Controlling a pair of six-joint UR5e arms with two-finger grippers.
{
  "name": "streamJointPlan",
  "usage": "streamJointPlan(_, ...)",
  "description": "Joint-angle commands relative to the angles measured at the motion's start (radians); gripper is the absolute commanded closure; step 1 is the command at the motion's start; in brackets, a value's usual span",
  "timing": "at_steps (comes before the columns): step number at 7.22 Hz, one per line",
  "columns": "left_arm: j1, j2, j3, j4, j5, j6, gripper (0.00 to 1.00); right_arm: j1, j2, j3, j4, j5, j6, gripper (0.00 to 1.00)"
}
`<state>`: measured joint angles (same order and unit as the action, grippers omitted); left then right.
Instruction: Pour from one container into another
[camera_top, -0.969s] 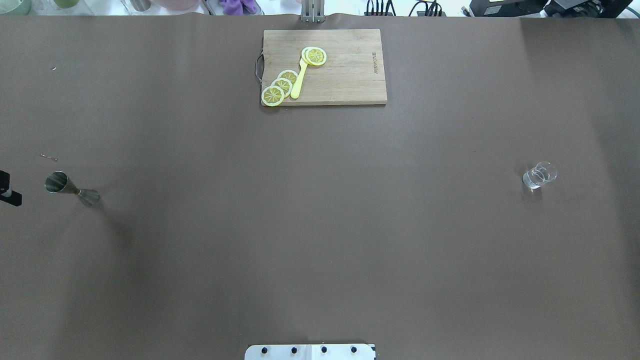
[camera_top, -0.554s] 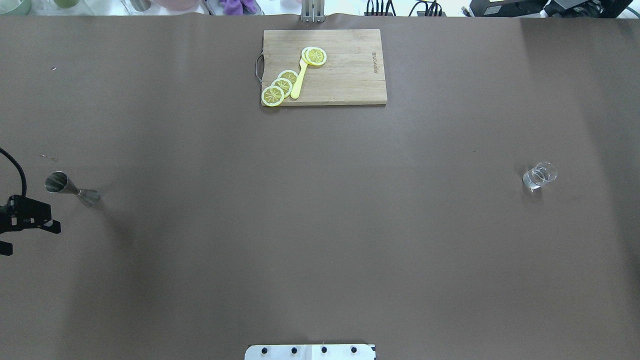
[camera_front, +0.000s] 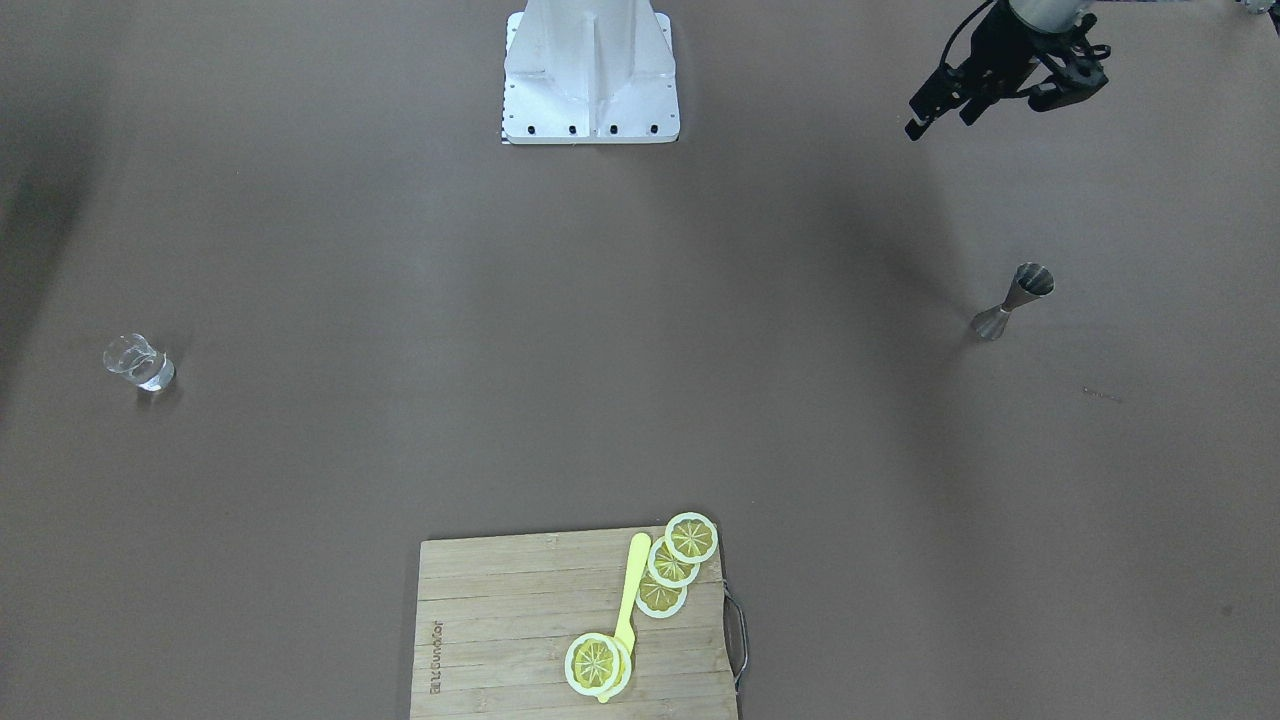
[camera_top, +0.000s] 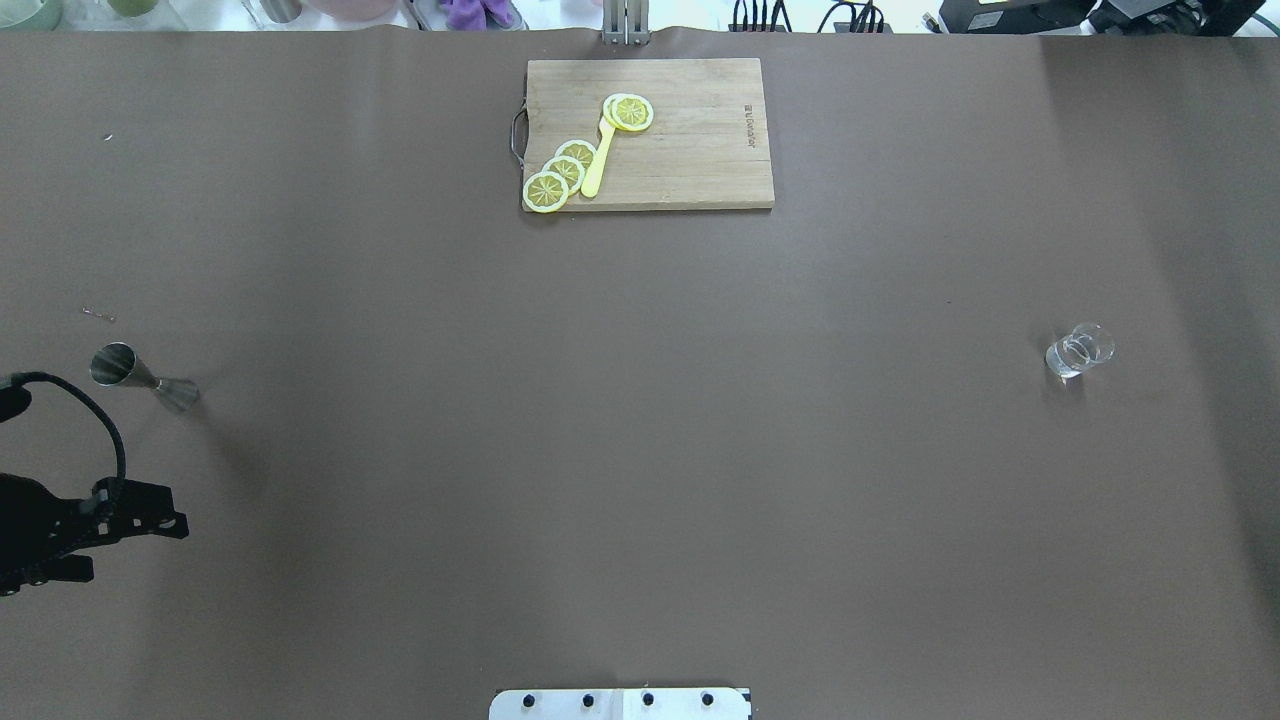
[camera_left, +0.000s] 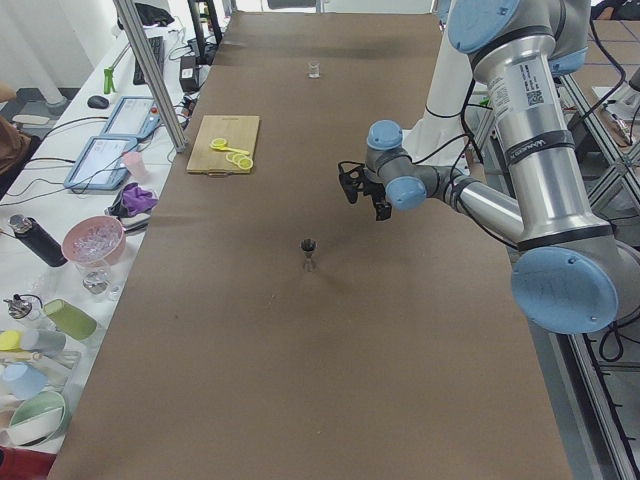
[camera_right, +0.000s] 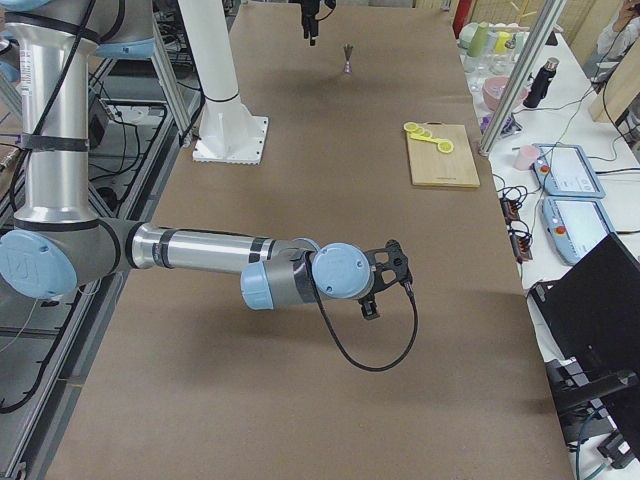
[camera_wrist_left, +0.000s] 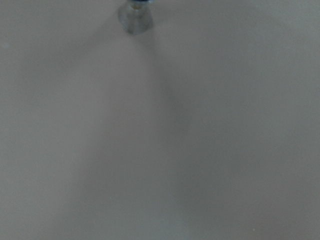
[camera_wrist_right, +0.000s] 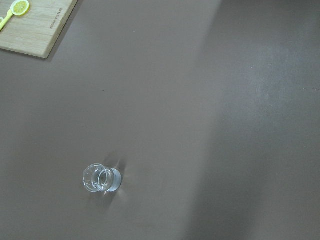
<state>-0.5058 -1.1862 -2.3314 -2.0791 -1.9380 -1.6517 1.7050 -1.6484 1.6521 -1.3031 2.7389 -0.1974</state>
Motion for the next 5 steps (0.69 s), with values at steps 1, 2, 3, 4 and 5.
streamJointPlan(1,0.16,0.049,-0.051,0.004,0.254,-0.036,0.02,-0.001,0.013,-0.029,0.007,-0.001,0.006,0.0)
streamJointPlan(2,0.253,0.084,-0.049,0.008,0.454,-0.034,0.03,-0.001,0.015,-0.072,0.069,-0.001,0.006,0.0)
streamJointPlan(3,0.318,0.097,-0.039,0.013,0.634,-0.036,0.03,-0.001,0.015,-0.09,0.111,-0.004,0.006,0.0)
streamJointPlan(4,0.323,0.097,-0.014,0.011,0.698,-0.037,0.03,-0.001,0.015,-0.133,0.16,0.001,0.004,0.0)
streamJointPlan(5,0.323,0.096,0.025,0.001,0.779,-0.042,0.03,-0.001,0.015,-0.146,0.212,-0.011,0.006,0.0)
